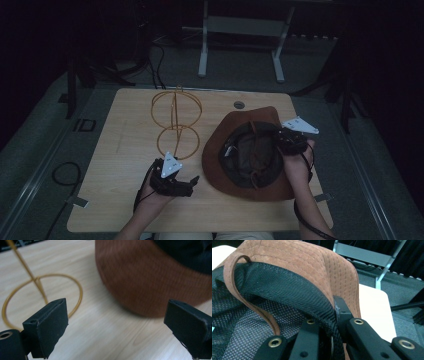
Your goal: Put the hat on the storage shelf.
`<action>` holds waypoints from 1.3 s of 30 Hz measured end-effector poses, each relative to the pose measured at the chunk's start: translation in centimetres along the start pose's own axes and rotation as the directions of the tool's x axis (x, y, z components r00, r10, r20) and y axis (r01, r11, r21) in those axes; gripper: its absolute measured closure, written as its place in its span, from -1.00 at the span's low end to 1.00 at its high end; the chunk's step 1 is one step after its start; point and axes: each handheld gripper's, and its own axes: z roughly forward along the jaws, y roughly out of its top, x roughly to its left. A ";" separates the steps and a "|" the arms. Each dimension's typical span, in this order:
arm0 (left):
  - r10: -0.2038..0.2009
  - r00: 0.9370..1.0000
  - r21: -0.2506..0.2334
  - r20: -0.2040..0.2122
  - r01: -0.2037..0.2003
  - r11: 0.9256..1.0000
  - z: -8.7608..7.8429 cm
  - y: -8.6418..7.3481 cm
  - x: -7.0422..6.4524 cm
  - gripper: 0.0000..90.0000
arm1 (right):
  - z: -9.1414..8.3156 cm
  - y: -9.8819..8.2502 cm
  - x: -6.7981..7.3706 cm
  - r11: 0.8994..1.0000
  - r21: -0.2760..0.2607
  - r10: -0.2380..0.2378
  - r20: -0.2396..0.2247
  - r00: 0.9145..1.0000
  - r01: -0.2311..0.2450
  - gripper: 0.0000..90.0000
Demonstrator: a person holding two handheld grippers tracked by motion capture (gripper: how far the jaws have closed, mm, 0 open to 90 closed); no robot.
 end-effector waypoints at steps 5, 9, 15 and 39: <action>0.014 1.000 0.004 0.026 -0.014 1.000 0.8 1.7 -0.5 -0.87 | -0.1 -0.2 0.2 1.000 0.003 0.009 -0.008 1.000 -0.009 0.87; 0.039 0.998 -0.004 0.048 -0.039 0.999 1.6 3.5 -1.2 -0.87 | 0.0 -0.3 0.3 1.000 0.006 0.012 -0.015 1.000 -0.012 0.87; 0.079 0.996 -0.015 0.052 -0.079 0.997 3.4 6.3 -2.5 -0.84 | -0.1 -0.3 0.5 1.000 0.005 0.007 -0.014 1.000 -0.007 0.87; 0.095 0.985 0.064 -0.145 -0.086 0.994 10.4 10.6 -5.0 -0.16 | -1.5 -0.2 1.6 1.000 -0.018 -0.009 -0.049 0.999 0.008 0.87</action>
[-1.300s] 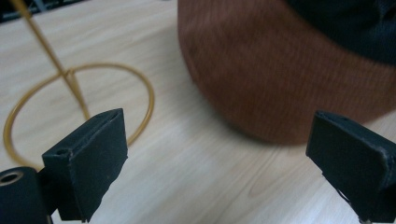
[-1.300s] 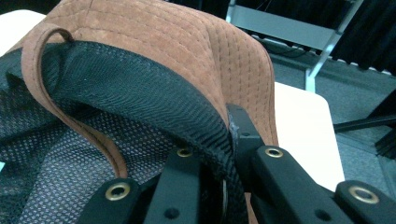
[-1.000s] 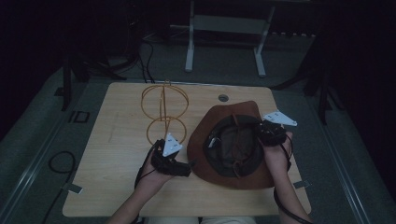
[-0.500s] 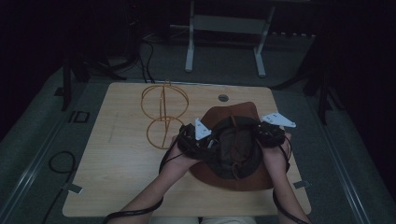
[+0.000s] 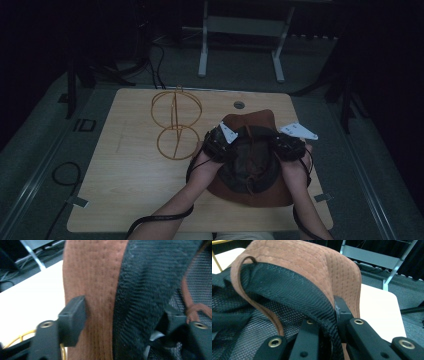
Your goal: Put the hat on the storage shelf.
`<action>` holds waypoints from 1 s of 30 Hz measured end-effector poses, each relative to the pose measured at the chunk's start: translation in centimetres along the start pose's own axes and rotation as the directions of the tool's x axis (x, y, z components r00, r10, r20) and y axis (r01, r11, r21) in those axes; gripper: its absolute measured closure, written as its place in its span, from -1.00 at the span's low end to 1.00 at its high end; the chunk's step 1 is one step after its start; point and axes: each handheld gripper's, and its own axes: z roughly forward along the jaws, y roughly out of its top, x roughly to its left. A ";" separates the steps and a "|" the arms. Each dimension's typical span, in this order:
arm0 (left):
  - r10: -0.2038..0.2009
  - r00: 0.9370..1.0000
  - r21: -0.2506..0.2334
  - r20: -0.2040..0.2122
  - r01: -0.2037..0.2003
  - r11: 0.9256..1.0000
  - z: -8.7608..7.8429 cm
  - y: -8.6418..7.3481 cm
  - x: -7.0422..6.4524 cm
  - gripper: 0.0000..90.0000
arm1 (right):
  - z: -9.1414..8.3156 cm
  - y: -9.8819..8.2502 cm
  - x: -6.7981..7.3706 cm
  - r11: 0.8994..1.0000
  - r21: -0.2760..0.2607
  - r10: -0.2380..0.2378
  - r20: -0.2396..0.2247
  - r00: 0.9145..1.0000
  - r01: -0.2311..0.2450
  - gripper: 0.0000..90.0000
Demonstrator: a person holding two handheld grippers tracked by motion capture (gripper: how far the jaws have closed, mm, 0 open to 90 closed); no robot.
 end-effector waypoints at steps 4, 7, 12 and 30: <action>-0.004 0.999 -0.016 -0.054 0.003 1.000 0.2 0.2 0.1 0.46 | -0.4 -0.1 0.0 1.000 -0.002 0.000 -0.011 1.000 0.000 0.87; -0.011 0.998 -0.019 -0.056 0.010 1.000 0.4 0.2 0.0 0.78 | -0.6 -0.2 0.2 1.000 0.001 -0.004 -0.009 1.000 0.004 0.87; 0.007 0.998 -0.015 -0.068 -0.008 1.000 0.6 0.5 -0.3 0.94 | -0.6 -0.5 0.1 1.000 0.005 0.013 -0.015 1.000 -0.013 0.87; 0.021 0.996 -0.123 -0.083 -0.031 0.992 -2.2 2.0 0.5 0.94 | -4.4 -1.1 -1.0 0.999 -0.025 0.024 -0.140 0.990 -0.028 0.06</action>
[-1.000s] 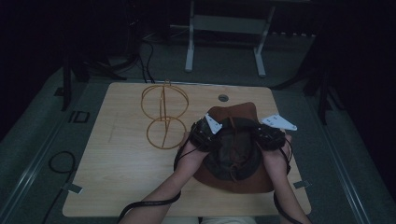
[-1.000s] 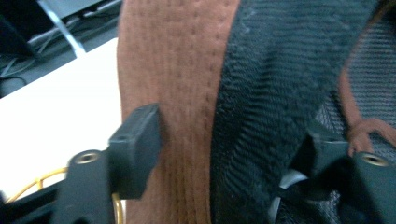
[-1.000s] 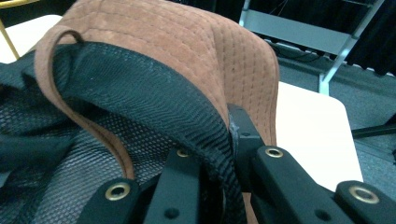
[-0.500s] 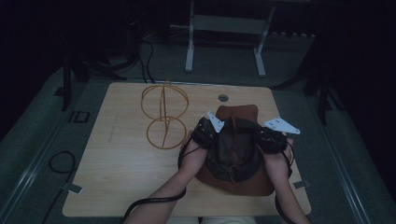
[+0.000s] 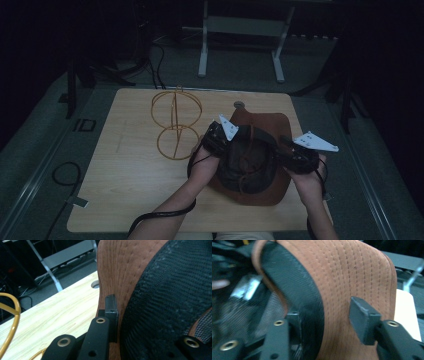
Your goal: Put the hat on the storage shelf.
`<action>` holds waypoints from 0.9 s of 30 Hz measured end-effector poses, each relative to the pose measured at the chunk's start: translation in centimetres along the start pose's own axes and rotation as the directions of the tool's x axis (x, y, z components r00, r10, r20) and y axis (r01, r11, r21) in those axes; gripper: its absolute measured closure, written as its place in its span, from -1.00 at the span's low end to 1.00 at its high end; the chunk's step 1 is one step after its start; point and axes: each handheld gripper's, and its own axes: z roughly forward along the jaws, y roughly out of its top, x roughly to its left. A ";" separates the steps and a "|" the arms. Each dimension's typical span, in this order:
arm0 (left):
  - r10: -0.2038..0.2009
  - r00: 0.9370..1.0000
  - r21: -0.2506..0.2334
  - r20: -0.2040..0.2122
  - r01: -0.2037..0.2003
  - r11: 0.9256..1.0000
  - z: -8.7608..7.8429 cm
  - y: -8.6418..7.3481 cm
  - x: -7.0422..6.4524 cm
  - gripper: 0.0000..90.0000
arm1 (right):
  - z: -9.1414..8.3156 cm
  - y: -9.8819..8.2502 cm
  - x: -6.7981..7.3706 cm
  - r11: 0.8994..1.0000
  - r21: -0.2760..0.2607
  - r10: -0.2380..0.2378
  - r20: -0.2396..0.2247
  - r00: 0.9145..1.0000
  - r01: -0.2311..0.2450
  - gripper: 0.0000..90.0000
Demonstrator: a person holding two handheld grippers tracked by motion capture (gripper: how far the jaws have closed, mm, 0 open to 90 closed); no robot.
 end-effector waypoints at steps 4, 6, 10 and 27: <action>0.001 1.000 -0.007 0.000 -0.001 1.000 -0.1 -0.2 0.2 0.94 | -1.6 -0.1 0.0 1.000 0.011 -0.017 -0.036 0.999 0.017 0.07; 0.003 1.000 -0.030 0.007 -0.003 1.000 -0.6 -0.6 0.4 0.94 | -3.0 -0.2 0.1 0.998 0.015 -0.061 -0.046 0.997 0.062 -0.01; 0.013 1.000 -0.048 0.027 -0.012 0.999 -1.1 -1.2 0.8 0.94 | -4.4 -0.5 -1.3 1.000 -0.015 -0.026 -0.065 0.998 0.025 -0.08; 0.253 0.904 -0.322 0.344 -0.140 0.936 -6.7 -4.3 4.4 0.94 | -4.1 -2.1 -4.5 1.000 0.023 0.016 -0.092 0.996 -0.014 -0.03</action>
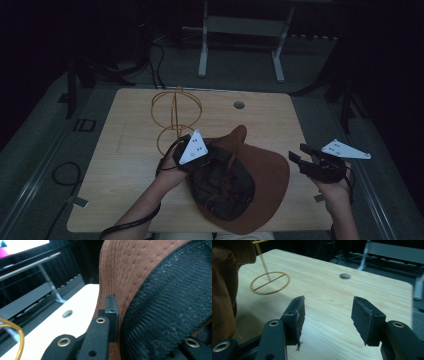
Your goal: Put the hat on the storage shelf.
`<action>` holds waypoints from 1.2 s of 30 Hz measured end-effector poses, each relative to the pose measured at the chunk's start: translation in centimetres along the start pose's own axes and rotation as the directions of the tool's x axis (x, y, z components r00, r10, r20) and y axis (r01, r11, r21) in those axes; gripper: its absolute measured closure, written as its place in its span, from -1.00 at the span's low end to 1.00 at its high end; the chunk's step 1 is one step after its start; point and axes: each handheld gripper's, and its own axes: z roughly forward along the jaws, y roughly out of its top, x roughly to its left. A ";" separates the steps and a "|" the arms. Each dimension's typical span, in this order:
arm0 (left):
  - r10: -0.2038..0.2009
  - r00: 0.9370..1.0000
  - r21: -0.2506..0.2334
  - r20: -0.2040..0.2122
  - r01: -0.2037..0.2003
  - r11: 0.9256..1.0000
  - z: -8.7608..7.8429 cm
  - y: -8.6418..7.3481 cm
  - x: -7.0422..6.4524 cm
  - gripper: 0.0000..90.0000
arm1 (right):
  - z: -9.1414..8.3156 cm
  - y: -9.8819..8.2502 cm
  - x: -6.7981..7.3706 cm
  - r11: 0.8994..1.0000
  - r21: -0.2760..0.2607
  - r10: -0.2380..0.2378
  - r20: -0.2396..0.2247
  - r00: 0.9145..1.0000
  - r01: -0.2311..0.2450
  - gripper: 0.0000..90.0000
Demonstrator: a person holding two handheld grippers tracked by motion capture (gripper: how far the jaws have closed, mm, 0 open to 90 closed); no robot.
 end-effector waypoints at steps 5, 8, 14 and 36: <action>0.006 0.996 -0.066 0.094 0.000 0.998 -1.4 0.1 -0.5 0.94 | 0.1 0.3 1.4 1.000 -0.008 -0.023 -0.067 0.997 0.022 -0.03; 0.040 0.989 -0.129 0.144 -0.022 0.991 -1.9 0.9 -1.1 0.94 | 0.0 0.9 3.0 0.998 -0.037 -0.056 -0.145 0.988 0.051 -0.04; 0.126 0.977 -0.215 0.171 -0.088 0.973 -1.9 2.8 -2.8 0.94 | 1.2 1.6 6.9 0.991 -0.051 -0.133 -0.332 0.934 0.123 -0.10; 0.193 0.977 -0.292 0.092 -0.159 0.943 1.0 5.4 -6.1 0.93 | 3.9 2.3 10.3 0.984 -0.170 -0.145 -0.547 0.825 0.060 0.13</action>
